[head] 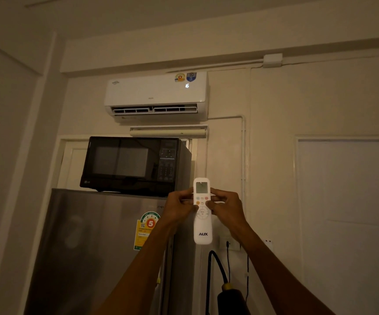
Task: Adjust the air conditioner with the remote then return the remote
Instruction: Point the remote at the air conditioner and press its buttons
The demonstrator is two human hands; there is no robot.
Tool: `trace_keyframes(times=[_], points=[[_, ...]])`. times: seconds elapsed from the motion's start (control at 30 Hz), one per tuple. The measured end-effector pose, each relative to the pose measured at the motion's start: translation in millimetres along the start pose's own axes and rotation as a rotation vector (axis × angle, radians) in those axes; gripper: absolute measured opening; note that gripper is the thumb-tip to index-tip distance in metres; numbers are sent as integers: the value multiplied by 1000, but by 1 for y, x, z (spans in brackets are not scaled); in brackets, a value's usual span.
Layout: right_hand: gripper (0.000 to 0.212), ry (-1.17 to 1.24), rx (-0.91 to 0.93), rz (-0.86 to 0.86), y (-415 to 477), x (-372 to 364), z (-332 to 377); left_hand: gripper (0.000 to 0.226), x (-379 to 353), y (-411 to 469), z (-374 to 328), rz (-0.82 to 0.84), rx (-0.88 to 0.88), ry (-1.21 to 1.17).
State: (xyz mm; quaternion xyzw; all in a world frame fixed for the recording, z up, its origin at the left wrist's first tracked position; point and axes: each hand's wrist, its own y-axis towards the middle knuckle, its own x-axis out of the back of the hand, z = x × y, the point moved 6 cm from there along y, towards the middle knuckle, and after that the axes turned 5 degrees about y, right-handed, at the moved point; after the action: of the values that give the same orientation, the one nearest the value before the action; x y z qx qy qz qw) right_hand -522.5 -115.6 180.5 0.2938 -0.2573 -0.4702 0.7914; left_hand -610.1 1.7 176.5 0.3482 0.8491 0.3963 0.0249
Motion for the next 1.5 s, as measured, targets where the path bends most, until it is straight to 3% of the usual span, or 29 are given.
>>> trace_keyframes(times=[1.5], points=[[49,49,-26,33,6,-9,-4,42,14,-2,-13,30,-30,33]])
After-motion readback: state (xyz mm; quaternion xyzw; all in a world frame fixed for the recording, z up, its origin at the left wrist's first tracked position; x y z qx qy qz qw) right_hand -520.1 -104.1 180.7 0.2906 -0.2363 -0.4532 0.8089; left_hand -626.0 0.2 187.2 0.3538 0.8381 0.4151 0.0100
